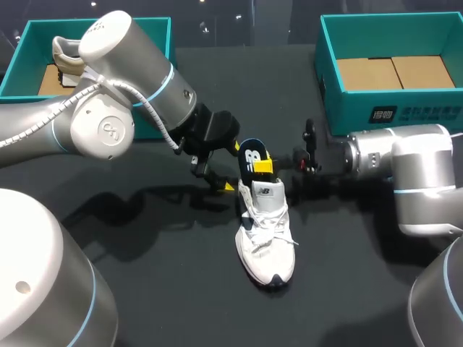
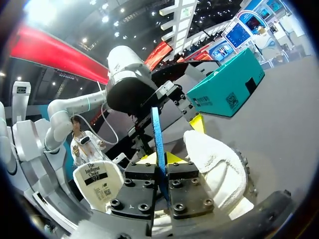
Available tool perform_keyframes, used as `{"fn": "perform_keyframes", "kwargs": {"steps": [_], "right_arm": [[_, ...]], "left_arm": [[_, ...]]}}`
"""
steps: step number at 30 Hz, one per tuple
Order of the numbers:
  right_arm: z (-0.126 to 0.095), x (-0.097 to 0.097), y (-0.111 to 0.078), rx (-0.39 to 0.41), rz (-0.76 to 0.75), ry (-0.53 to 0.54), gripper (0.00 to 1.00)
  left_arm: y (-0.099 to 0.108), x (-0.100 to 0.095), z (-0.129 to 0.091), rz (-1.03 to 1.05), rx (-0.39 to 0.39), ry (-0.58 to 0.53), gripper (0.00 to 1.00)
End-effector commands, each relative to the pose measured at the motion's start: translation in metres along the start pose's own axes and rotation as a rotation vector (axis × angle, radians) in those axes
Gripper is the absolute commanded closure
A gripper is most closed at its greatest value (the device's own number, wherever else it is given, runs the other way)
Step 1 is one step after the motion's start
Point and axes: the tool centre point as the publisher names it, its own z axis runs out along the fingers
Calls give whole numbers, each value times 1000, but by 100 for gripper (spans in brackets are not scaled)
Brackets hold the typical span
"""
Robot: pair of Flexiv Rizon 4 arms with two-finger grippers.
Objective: Take the shoe out of the shoebox, open the shoe tongue, remove and reinsert the insole, then place the shoe into the shoebox
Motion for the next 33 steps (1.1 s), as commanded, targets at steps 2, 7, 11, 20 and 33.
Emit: {"fn": "perform_keyframes", "kwargs": {"steps": [2,7,11,20,33], "right_arm": [[1,12,-21,-42,7,-33,100],[0,19,-24,-48,11,-56,100],[1,22,-16,-34,-11,-66,76],[4,11,15,19,-69,-64,69],[8,-16,15,60,4,-91,79]], "left_arm": [[0,0,1,1,-2,0,0],[0,0,1,1,-2,0,0],[0,0,1,1,-2,0,0],[0,0,1,1,-2,0,0],[0,0,1,1,-2,0,0]]}}
